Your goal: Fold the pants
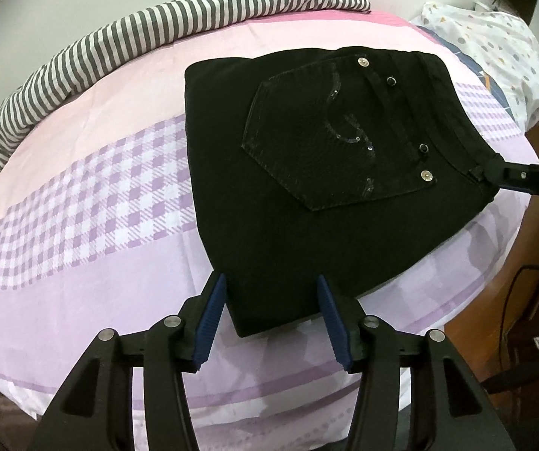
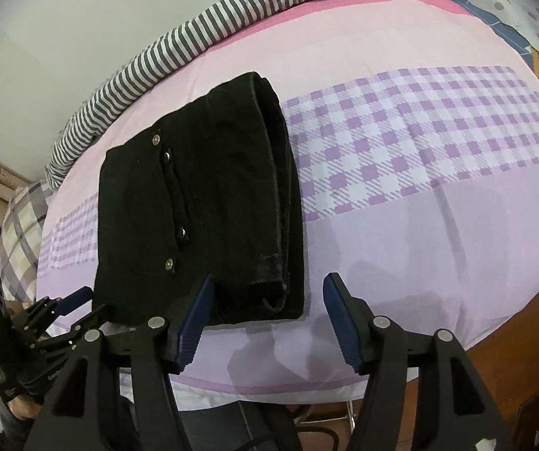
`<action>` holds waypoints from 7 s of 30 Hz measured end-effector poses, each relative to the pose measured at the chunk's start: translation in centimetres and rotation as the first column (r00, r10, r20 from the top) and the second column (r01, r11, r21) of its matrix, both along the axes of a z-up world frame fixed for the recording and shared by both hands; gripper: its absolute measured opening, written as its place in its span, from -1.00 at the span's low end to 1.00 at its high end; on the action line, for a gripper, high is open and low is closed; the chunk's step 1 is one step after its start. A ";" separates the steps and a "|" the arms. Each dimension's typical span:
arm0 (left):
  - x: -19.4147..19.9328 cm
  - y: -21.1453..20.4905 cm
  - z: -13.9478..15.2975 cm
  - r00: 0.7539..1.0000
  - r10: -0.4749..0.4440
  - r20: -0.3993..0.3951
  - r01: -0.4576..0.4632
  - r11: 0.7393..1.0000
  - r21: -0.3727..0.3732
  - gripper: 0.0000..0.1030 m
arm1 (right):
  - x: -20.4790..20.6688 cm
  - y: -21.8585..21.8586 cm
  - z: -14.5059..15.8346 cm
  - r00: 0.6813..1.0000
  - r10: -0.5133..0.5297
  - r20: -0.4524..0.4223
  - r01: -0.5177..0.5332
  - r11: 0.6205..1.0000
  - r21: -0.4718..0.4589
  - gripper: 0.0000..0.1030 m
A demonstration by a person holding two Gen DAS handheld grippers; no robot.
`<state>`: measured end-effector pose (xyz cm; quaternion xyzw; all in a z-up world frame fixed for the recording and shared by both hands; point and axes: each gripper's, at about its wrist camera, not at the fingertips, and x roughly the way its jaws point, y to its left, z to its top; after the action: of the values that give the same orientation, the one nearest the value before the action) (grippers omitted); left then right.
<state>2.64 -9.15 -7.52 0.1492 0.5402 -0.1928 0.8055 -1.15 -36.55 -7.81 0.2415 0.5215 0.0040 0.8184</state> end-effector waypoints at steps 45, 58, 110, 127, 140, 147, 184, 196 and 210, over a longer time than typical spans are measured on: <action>15.3 -3.1 0.2 0.999 -0.045 0.000 0.044 0.973 -0.227 0.02 | 12.2 0.4 2.1 0.984 0.137 0.114 -0.127 0.987 -0.095 -0.17; 12.8 1.4 2.3 0.999 0.041 -0.021 -0.045 0.954 -0.295 0.02 | 6.6 -2.0 2.7 0.994 0.036 0.106 -0.041 0.998 0.038 -0.14; 10.8 5.3 -1.9 0.962 0.097 -0.256 -0.194 0.901 -0.388 0.15 | 5.8 -4.8 -3.9 0.987 0.155 0.035 -0.157 0.915 0.373 0.20; 12.4 2.2 -2.3 0.971 -0.002 -0.238 -0.127 0.844 -0.522 0.69 | 8.4 -3.3 -4.9 0.964 0.237 0.116 -0.263 0.830 0.492 0.24; 11.1 0.4 -1.6 0.980 0.112 -0.162 -0.164 0.920 -0.355 -0.03 | 7.9 -3.1 -4.8 0.984 0.152 0.089 -0.176 0.878 0.445 -0.22; 10.9 0.7 -0.8 0.983 0.121 -0.136 -0.160 0.931 -0.327 -0.29 | 7.9 -2.2 -4.0 0.991 0.113 0.077 -0.134 0.907 0.399 -0.35; 10.4 13.5 5.5 0.967 0.250 0.035 -0.236 0.943 -0.234 -0.56 | 15.0 11.9 0.8 0.959 0.248 0.139 -0.283 0.884 0.373 -0.47; 14.2 19.7 5.7 0.943 0.329 0.052 -0.308 0.920 -0.241 -0.56 | 20.4 18.2 2.0 0.935 0.320 0.153 -0.355 0.858 0.371 -0.48; 21.9 23.0 4.7 0.934 0.354 0.043 -0.337 0.915 -0.220 -0.56 | 26.9 21.3 0.7 0.932 0.336 0.137 -0.362 0.846 0.390 -0.48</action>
<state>24.54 13.81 -2.83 -0.0263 0.5016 -0.0967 0.8593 25.77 -15.25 -7.10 0.3080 0.5180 0.2693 0.7512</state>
